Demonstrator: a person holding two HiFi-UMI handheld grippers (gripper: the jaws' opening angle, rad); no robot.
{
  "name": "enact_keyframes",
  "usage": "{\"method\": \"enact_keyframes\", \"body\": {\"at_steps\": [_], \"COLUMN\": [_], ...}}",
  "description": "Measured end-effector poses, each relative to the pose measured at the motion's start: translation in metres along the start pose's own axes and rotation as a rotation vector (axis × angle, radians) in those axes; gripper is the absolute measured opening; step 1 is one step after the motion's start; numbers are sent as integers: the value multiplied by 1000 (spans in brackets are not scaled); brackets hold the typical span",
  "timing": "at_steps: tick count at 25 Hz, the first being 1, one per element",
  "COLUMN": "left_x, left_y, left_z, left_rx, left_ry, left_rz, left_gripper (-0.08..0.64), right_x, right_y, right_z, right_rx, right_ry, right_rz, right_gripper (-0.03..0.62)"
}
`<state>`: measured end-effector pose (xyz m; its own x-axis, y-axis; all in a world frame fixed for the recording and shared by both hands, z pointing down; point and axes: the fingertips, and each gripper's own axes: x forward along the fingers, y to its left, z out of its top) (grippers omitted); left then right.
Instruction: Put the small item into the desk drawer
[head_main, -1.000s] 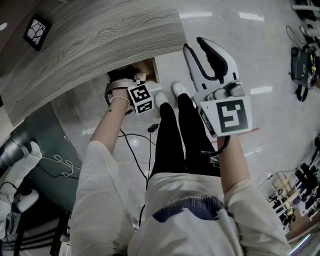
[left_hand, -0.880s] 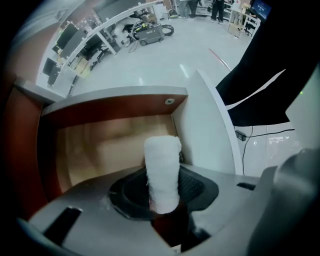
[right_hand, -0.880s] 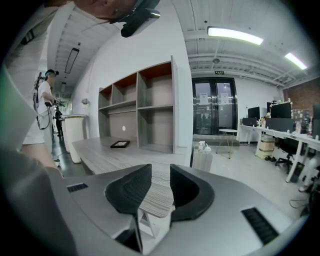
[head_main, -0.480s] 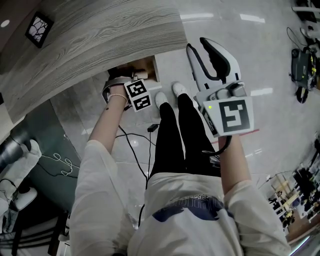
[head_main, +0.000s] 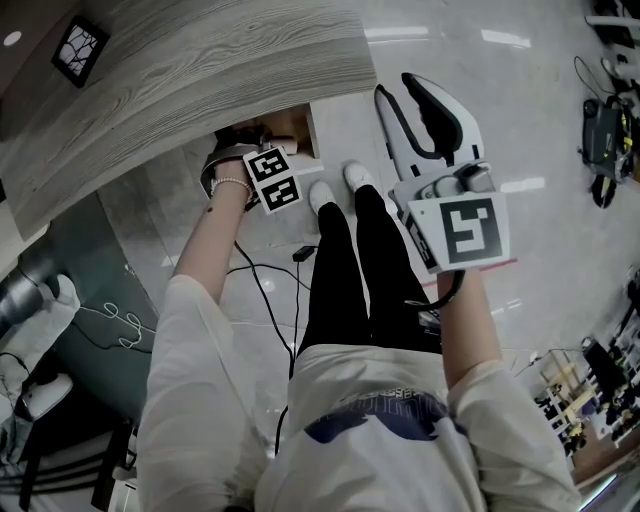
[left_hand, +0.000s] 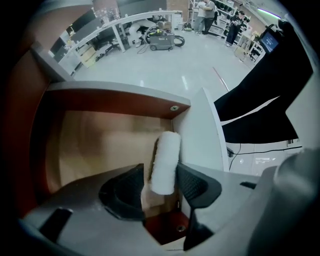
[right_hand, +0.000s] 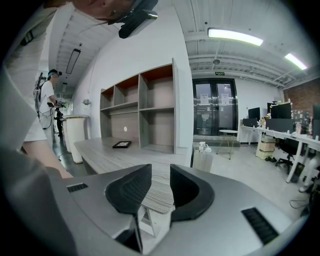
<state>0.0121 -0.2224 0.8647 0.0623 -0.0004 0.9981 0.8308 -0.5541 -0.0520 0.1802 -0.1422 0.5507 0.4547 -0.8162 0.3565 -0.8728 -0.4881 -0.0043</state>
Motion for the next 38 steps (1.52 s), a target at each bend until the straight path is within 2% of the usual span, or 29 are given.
{"method": "enact_keyframes", "body": {"at_steps": [13,16,18,21,26,28,31,34,38], "left_x": [-39,-60,-82,-134,-266,-321,-386,-436,-482], "left_y": [8,8,10,15,44,42,29,16,3], "left_z": [-9,-10,-8,-5,-17,-31,-46,-52,-56], "left_rx": [-46,-85,-174,-406,-856,-991,-1114,-1190,-1276], "left_ry": [-27,-53,-108,-260,-619,-718,-822,-900,-1000], "left_rz": [76,99,121,178,401,484,611,731,875], "left_gripper": [190,190,190,190,190,189,176,147,42], "right_x": [-19,-27,-32,-45,-53,-57,-67,-76,-88], "right_y": [11,12,16,23,43,56,75,92,116], "right_z": [14,22,32,52,104,122,148,171,191], "right_rx": [18,14,21,36,37,29,22,18,9], "right_ry": [-23,5,-13,-62,-148,-151,-169,-196,-231], "right_rz": [11,-2,11,37,124,164,227,298,392], "right_gripper": [110,110,110,110,110,110,109,100,80]}}
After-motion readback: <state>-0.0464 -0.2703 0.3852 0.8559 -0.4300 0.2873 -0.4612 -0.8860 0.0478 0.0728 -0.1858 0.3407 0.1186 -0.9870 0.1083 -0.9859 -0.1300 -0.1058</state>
